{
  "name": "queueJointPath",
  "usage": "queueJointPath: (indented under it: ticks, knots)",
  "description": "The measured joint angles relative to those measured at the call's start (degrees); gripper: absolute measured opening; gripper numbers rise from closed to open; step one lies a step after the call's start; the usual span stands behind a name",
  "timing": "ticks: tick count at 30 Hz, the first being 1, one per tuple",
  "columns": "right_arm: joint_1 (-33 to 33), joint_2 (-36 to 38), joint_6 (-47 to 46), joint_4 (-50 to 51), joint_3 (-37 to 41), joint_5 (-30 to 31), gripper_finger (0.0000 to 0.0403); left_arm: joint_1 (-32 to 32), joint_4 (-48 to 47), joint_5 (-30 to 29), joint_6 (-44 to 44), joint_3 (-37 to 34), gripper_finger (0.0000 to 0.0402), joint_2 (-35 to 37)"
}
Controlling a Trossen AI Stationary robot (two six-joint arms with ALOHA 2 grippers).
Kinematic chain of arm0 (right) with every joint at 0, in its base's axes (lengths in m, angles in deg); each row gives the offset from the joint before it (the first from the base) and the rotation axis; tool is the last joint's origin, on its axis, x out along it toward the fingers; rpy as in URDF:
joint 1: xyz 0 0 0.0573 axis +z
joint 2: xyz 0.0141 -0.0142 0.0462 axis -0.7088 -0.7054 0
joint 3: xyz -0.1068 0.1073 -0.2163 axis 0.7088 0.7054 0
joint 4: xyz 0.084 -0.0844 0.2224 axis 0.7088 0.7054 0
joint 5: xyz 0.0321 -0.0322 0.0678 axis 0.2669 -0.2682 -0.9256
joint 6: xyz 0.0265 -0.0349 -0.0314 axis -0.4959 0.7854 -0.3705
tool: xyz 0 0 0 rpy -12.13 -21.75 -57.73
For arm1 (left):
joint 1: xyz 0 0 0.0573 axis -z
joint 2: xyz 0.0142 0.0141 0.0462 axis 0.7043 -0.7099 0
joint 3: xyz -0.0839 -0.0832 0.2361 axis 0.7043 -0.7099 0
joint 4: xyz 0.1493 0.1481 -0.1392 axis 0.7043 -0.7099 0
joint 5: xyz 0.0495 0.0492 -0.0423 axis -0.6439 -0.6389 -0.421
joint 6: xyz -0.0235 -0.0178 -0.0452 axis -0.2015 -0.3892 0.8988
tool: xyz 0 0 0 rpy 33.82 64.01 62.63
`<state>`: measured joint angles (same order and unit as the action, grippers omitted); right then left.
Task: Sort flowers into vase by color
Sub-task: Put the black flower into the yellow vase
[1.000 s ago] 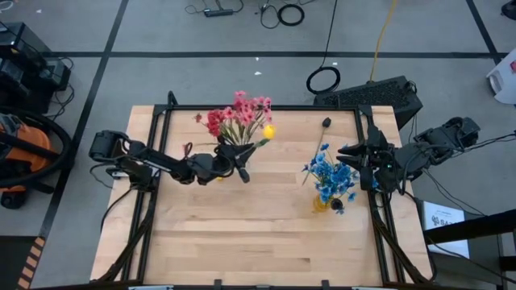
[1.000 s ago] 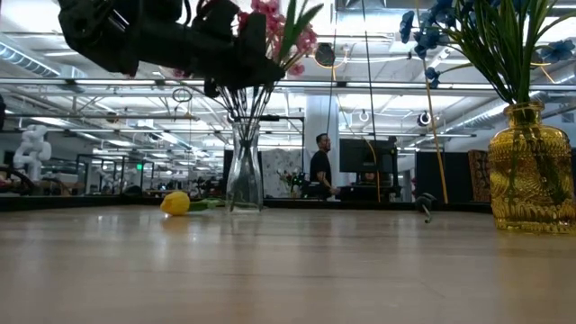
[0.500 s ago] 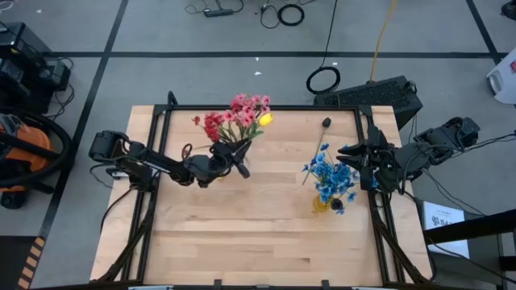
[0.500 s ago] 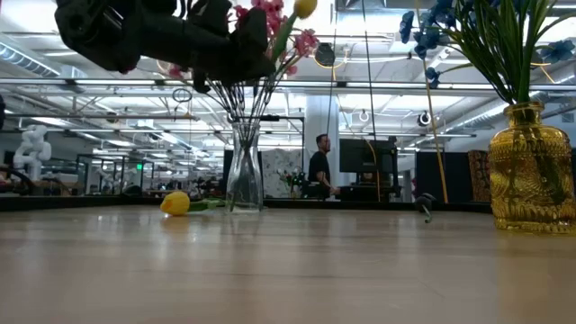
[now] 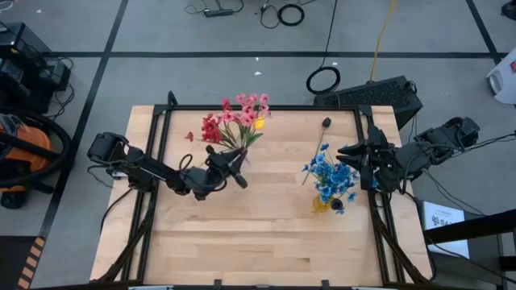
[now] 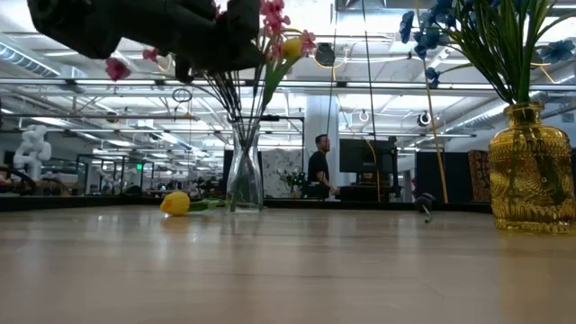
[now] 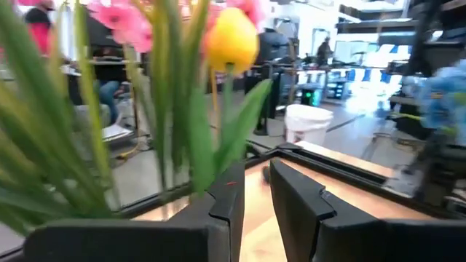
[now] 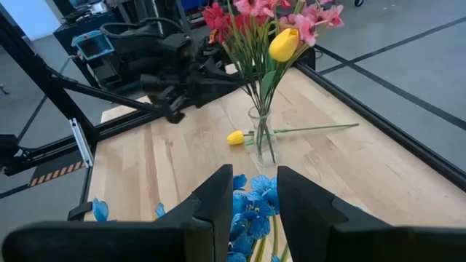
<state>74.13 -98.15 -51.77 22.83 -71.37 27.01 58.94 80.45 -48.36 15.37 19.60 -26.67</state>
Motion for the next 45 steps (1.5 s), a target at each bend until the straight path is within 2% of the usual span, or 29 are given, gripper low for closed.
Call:
queueJointPath:
  ticks: [3, 6, 11, 14, 20, 24, 27, 30, 34, 37, 40, 45]
  knots:
    - [0.0, 0.1, 0.0, 0.0, 0.0, 0.2, 0.0098, 2.1, -0.1, 0.0, -1.1, 1.6, 0.0073, 0.0]
    - [0.0, 0.8, 0.1, -0.1, 0.0, 0.4, 0.0098, 4.5, -0.2, -1.8, -6.3, 3.8, 0.0072, 0.0]
    - [0.0, 2.5, -0.6, -0.6, 0.0, 1.0, 0.0098, 8.3, -2.4, -10.3, -13.7, 8.2, 0.0072, 0.0]
    - [0.0, 2.9, -2.8, -0.2, 0.0, 3.7, 0.0098, 10.3, -4.9, -14.3, -16.4, 10.9, 0.0072, 0.0]
    - [-0.2, 2.4, -6.2, 0.0, 0.0, 8.0, 0.0098, 12.7, -6.7, -14.7, -16.4, 14.0, 0.0072, 0.0]
    - [-0.2, 0.9, -7.6, 0.0, 0.0, 9.8, 0.0098, 12.9, -12.6, -8.1, -11.4, 14.0, 0.0072, 0.0]
    - [-0.8, -0.4, -8.2, 0.0, 0.0, 10.9, 0.0098, 11.4, -22.0, 1.1, 1.4, 14.0, 0.0072, 0.0]
    - [-2.2, -1.6, -10.5, -0.6, 0.0, 10.9, 0.0098, 8.9, -31.8, 7.7, 14.3, 14.0, 0.0072, 0.0]
    - [-5.5, -2.7, -11.9, -1.6, 0.0, 10.9, 0.0098, 5.6, -41.7, 17.0, 22.9, 14.0, 0.0072, 0.0]
    - [-9.2, -3.3, -11.4, -2.4, 0.0, 10.1, 0.0098, 3.7, -47.6, 21.7, 29.0, 14.0, 0.0072, 0.0]
    - [-14.6, -4.5, -8.1, -3.6, -2.0, 4.9, 0.0098, 2.4, -53.2, 24.9, 33.9, 14.0, 0.0072, 0.0]
    - [-25.4, -9.9, -3.4, -2.4, -8.8, -0.5, 0.0091, 1.9, -63.3, 28.2, 36.5, 14.0, 0.0072, 0.0]
